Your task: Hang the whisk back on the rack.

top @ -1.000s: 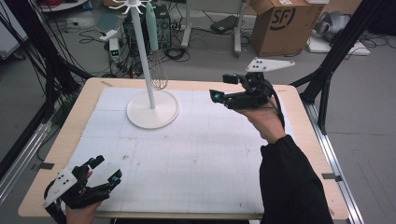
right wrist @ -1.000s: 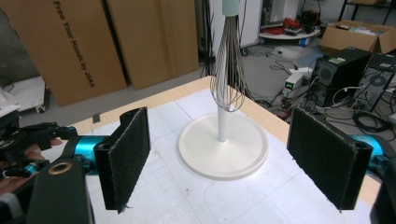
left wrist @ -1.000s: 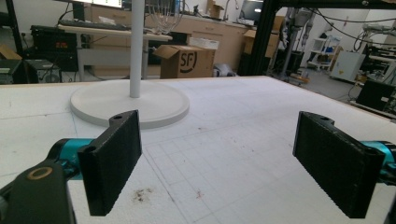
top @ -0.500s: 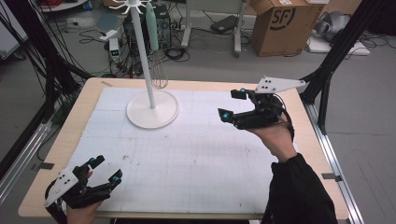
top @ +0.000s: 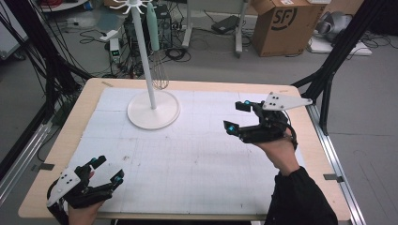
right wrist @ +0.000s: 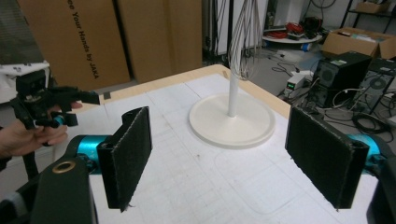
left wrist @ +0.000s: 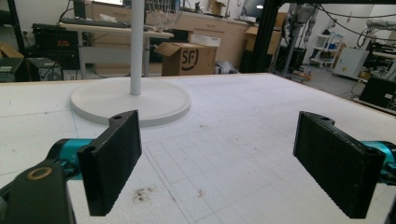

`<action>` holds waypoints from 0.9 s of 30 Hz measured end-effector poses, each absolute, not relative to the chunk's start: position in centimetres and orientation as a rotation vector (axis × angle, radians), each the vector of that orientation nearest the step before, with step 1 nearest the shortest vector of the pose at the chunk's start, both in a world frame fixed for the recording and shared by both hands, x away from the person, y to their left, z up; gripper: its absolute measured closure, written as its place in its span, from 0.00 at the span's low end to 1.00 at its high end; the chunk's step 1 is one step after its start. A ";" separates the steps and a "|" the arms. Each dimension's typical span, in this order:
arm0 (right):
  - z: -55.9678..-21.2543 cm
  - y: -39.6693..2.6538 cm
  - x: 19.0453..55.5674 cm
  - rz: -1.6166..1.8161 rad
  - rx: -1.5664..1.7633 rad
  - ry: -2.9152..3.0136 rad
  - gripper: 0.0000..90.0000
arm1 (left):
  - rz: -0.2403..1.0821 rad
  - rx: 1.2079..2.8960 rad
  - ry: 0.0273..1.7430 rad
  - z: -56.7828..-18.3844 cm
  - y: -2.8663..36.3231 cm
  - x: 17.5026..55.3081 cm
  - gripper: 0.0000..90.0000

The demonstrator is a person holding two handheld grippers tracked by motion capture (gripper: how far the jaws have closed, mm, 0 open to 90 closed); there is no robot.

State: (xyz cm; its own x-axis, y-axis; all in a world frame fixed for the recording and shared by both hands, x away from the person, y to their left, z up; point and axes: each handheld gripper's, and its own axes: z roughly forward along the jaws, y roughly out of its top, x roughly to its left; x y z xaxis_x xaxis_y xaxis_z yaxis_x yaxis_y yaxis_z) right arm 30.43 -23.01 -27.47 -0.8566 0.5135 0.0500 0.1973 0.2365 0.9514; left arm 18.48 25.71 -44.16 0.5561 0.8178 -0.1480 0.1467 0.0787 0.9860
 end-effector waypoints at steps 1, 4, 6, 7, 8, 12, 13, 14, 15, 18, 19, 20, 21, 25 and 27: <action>-27.8 -23.1 30.3 1.660 0.671 2.239 0.24 | 0.618 1.436 0.883 -44.2 25.7 18.5 0.18; -29.2 -23.4 30.0 1.658 0.676 2.240 0.24 | 0.613 1.434 0.883 -44.2 25.6 18.7 0.18; -29.8 -23.5 29.6 1.639 0.677 2.249 0.24 | 0.614 1.441 0.881 -44.2 25.6 18.8 0.17; -29.9 -23.6 29.3 1.647 0.680 2.247 0.24 | 0.612 1.439 0.881 -44.2 25.5 18.8 0.17; -30.0 -23.7 29.1 1.659 0.677 2.240 0.24 | 0.609 1.435 0.881 -44.2 25.4 18.8 0.17; -31.2 -23.6 28.2 1.670 0.655 2.237 0.25 | 0.610 1.443 0.875 -44.2 25.4 18.9 0.17; -31.6 -23.7 28.0 1.675 0.656 2.237 0.25 | 0.610 1.445 0.874 -44.2 25.4 18.9 0.17; -31.9 -23.7 27.9 1.673 0.658 2.239 0.25 | 0.608 1.443 0.874 -44.2 25.3 18.9 0.17; -32.2 -23.7 27.8 1.668 0.667 2.245 0.25 | 0.608 1.444 0.874 -44.2 25.3 18.9 0.17; -32.7 -23.9 27.5 1.680 0.672 2.238 0.25 | 0.608 1.442 0.873 -44.2 25.3 19.0 0.17; -32.9 -23.9 27.4 1.685 0.673 2.234 0.25 | 0.608 1.442 0.873 -44.2 25.3 19.0 0.17; -33.1 -24.0 27.3 1.689 0.678 2.233 0.24 | 0.608 1.441 0.871 -44.2 25.3 19.0 0.17; -33.4 -24.1 27.2 1.695 0.682 2.232 0.24 | 0.610 1.443 0.869 -44.2 25.3 18.9 0.17; -34.2 -24.4 26.7 1.679 0.690 2.222 0.24 | 0.607 1.440 0.868 -44.2 25.3 18.9 0.17; -34.4 -24.6 26.5 1.684 0.691 2.203 0.25 | 0.607 1.438 0.867 -44.2 25.3 18.9 0.17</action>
